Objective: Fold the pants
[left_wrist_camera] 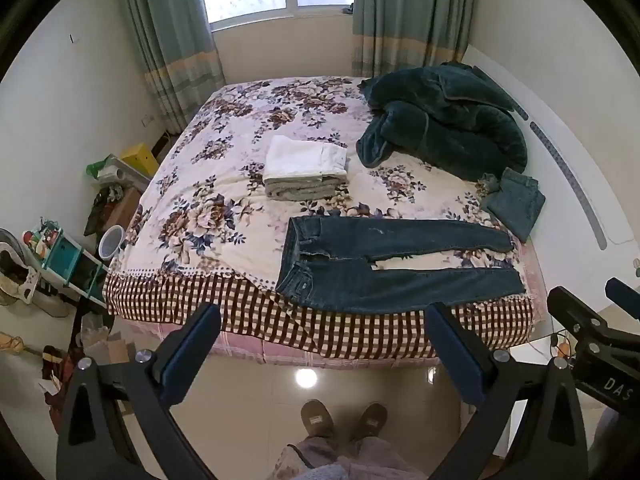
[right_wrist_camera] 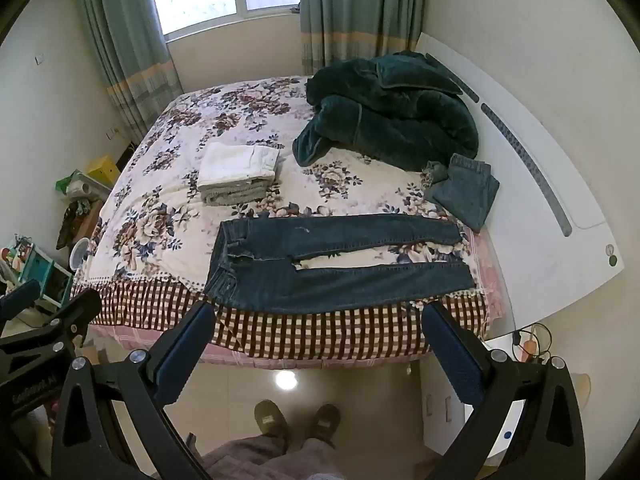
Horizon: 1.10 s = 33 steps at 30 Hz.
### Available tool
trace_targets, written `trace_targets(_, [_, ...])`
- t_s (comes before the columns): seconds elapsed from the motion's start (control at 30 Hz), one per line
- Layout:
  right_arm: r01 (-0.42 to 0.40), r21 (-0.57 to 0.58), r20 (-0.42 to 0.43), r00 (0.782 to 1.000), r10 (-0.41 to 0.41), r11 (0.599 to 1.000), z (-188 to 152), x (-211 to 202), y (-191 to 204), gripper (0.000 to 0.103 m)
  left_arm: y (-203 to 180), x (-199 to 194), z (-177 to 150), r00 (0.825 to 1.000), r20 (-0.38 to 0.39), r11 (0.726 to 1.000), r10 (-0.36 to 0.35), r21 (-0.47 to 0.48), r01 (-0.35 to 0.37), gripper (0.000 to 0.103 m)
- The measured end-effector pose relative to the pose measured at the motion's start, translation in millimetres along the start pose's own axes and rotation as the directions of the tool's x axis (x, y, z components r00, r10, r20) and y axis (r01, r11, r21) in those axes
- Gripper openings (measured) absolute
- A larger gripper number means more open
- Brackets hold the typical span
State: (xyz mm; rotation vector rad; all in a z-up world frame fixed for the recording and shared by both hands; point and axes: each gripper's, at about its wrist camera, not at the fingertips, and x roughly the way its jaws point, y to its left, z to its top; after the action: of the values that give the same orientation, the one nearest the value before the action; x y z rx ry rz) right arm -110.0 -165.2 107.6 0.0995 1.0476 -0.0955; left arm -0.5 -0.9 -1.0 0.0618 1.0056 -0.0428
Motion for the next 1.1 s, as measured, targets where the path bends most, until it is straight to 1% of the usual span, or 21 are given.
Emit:
trace_targets(0.07, [0.003,-0.001,-0.004,1.000,-0.003,1.000,-0.7,0.3,0.0,0.103,2.5,-1.4,-1.0,1.000,-0.002,1.000,-0.008,-0.008,0.008,0.103])
trace_targets(0.1, [0.021,-0.013,-0.009,1.000,-0.021,1.000,-0.5,0.7,1.8,0.103,2.2,-0.3,-0.5,1.000,-0.010,1.000,-0.008,-0.011,0.008,0.103])
trace_targets(0.13, [0.019,-0.012,-0.010,1.000,-0.019,1.000,-0.5,1.0,2.5,0.103,-1.4,2.5,1.5,1.000,-0.018,1.000,0.007,-0.016,-0.007,0.103])
trace_targets(0.33, [0.014,-0.010,-0.008,1.000,-0.014,1.000,-1.4,3.1,1.9,0.103,-0.9,1.4,4.6,1.000,-0.006,1.000,0.013,-0.007,-0.013,0.103])
trace_targets(0.73, [0.013,-0.008,-0.005,1.000,-0.013,1.000,0.6,3.1,-2.6,0.103,0.2,1.1,7.9,1.000,0.004,1.000,0.017,-0.006,-0.017,0.103])
trace_targets(0.87, [0.013,-0.007,-0.003,1.000,-0.013,1.000,0.7,1.5,-5.7,0.103,7.2,-5.1,20.9,1.000,0.001,1.000,0.007,-0.010,-0.007,0.103])
trace_targets(1.1, [0.014,-0.008,-0.002,1.000,-0.014,1.000,0.6,-0.1,-5.5,0.103,7.4,-6.7,21.9,1.000,0.005,1.000,0.008,-0.009,-0.008,0.103])
